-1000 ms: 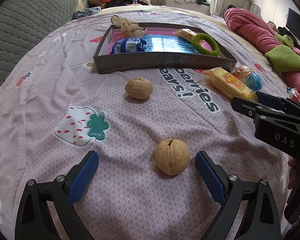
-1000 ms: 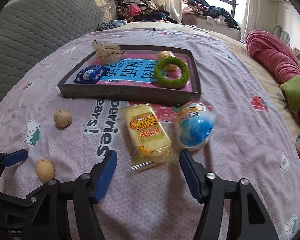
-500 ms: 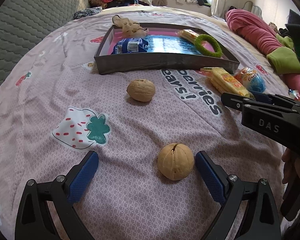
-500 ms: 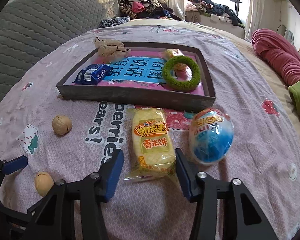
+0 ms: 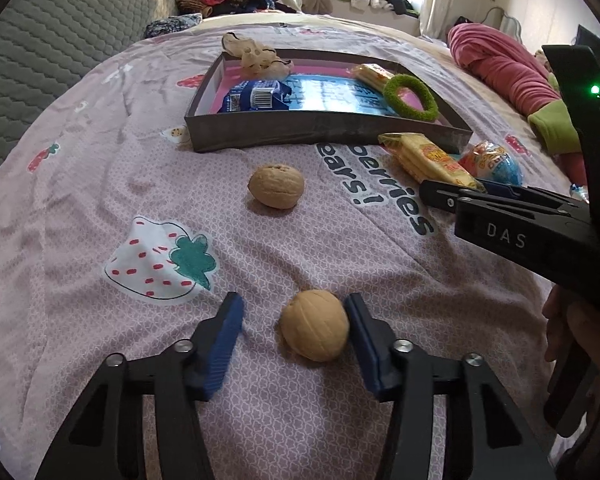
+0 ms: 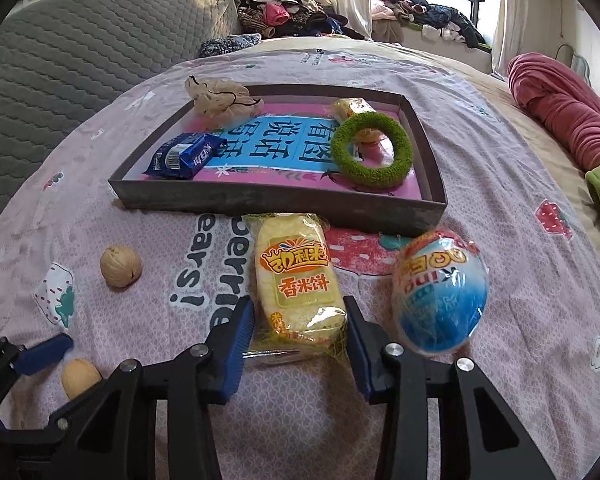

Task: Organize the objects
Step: 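Close left tool on walnut while right tool grasps yellow bread package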

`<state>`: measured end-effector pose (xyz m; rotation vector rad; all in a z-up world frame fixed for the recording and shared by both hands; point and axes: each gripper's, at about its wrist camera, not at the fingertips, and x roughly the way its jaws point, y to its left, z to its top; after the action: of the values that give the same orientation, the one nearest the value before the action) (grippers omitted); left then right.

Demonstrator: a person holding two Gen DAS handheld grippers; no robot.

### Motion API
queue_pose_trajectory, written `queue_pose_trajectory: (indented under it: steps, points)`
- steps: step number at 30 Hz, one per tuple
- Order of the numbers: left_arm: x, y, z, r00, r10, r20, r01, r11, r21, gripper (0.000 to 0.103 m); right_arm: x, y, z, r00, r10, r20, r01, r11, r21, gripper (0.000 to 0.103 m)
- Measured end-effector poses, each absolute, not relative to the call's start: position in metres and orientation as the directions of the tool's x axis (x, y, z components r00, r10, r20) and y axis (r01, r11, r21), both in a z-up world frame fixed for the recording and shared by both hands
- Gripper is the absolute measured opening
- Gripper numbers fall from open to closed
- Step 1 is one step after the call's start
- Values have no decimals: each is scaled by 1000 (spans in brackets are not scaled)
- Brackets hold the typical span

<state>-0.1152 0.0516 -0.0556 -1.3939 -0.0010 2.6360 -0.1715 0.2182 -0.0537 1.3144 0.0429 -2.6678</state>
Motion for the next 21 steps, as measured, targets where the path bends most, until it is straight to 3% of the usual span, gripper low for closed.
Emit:
queue_pose_trajectory:
  steps: [4,21]
  points:
    - [-111,52,-53,-546,176,-819,-155,-982,-108,32,-169,215,-52,-598,-159,-786,178,-982,63,43]
    - [-101,46,-46,-549,177,-817,-146,-983,-116,32,-132,214,-33,-616,-206,-761,200,-975,102,43]
